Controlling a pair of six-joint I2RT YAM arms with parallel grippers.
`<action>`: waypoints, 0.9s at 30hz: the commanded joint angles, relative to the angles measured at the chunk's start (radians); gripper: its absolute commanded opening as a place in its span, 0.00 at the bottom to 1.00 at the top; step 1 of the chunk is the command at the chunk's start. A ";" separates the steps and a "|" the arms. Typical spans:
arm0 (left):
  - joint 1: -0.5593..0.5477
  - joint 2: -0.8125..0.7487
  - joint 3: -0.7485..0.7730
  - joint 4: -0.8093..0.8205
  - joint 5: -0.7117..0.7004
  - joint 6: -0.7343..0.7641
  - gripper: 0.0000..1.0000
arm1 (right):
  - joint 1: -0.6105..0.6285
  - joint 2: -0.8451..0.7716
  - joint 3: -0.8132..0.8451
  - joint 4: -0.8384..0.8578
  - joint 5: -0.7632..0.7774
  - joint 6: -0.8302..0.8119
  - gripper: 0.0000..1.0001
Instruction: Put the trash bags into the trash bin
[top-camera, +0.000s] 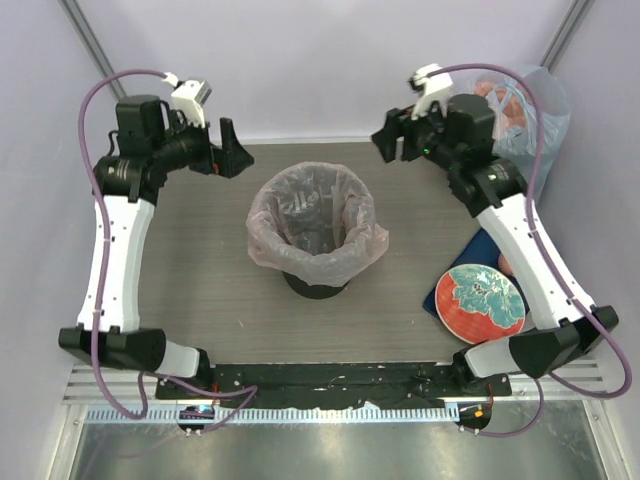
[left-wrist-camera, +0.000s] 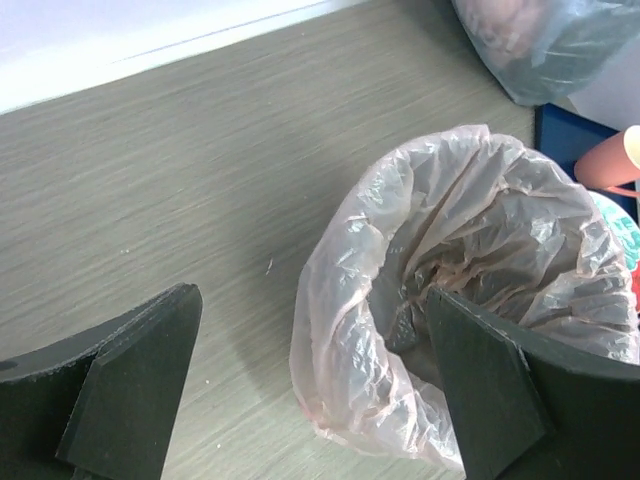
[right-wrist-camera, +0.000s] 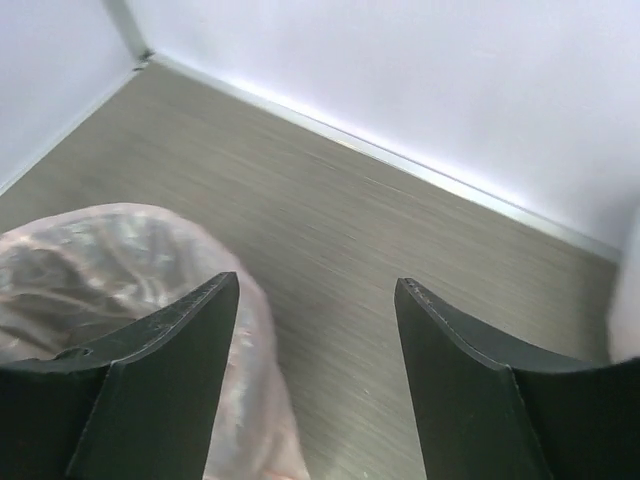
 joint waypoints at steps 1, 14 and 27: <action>0.022 0.127 0.178 -0.180 -0.010 0.029 1.00 | -0.132 -0.106 -0.087 0.040 -0.020 0.101 0.71; 0.074 0.199 0.053 -0.231 -0.154 -0.069 1.00 | -0.330 -0.218 -0.456 -0.038 -0.057 0.151 0.78; 0.074 -0.163 -0.598 -0.006 -0.290 -0.025 1.00 | -0.330 -0.414 -0.785 0.006 -0.125 0.055 0.78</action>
